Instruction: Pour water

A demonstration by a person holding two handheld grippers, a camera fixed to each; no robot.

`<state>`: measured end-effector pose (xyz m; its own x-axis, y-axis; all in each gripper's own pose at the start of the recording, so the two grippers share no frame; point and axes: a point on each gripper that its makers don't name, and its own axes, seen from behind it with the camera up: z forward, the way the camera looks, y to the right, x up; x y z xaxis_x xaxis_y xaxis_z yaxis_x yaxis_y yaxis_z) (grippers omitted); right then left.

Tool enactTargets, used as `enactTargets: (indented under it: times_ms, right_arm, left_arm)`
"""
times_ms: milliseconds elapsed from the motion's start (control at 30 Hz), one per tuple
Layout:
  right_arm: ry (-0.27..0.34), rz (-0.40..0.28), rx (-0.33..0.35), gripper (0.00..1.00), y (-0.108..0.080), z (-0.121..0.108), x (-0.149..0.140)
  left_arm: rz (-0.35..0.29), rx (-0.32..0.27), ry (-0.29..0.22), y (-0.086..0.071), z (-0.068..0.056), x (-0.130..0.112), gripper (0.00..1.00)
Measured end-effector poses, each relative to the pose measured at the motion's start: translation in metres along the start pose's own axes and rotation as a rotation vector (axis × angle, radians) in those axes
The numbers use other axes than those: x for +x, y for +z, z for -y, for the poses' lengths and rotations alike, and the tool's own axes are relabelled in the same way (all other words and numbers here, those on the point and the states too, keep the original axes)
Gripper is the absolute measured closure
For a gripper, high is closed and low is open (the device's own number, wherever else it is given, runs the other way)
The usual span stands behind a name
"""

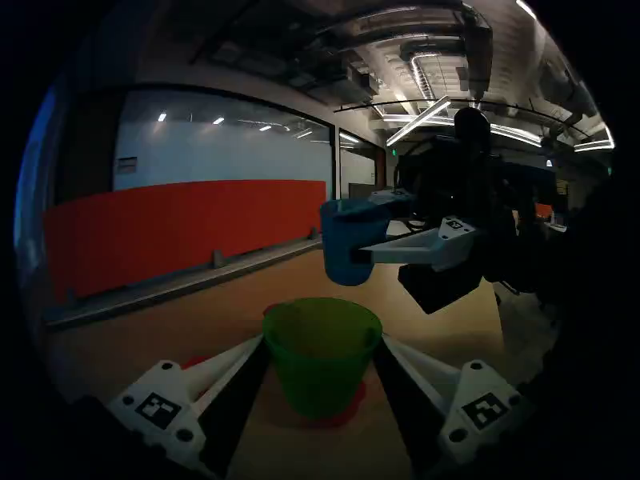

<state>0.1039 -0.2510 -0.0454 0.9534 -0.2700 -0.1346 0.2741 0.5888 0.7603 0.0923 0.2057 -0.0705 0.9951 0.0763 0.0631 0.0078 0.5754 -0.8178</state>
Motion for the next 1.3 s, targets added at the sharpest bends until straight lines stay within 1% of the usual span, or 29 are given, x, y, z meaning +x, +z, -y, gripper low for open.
enactTargets:
  times_ms: [333, 500, 700, 800, 1100, 1300]
  right_arm:
    - [-0.158, 0.008, 0.021, 0.13, 0.015, 0.000, 0.014]
    - [-0.251, 0.018, 0.029, 0.13, 0.021, 0.000, 0.021]
    - [-0.377, 0.033, 0.025, 0.13, 0.026, -0.003, 0.028]
    - [-0.428, 0.040, 0.020, 0.13, 0.028, -0.004, 0.030]
    - [-0.542, 0.039, 0.006, 0.13, 0.028, -0.006, 0.039]
    - [-0.619, 0.048, -0.011, 0.13, 0.029, -0.011, 0.041]
  left_arm:
    - [0.000, -0.021, 0.005, 0.008, -0.008, -0.003, 0.14]
    - [0.000, -0.030, 0.014, 0.011, -0.012, -0.003, 0.14]
    - [-0.007, -0.040, 0.028, 0.014, -0.019, 0.000, 0.14]
    - [-0.008, -0.042, 0.030, 0.016, -0.020, 0.000, 0.14]
    - [-0.020, -0.048, 0.019, 0.019, -0.024, 0.006, 0.14]
    - [-0.033, -0.048, 0.007, 0.021, -0.024, 0.012, 0.14]
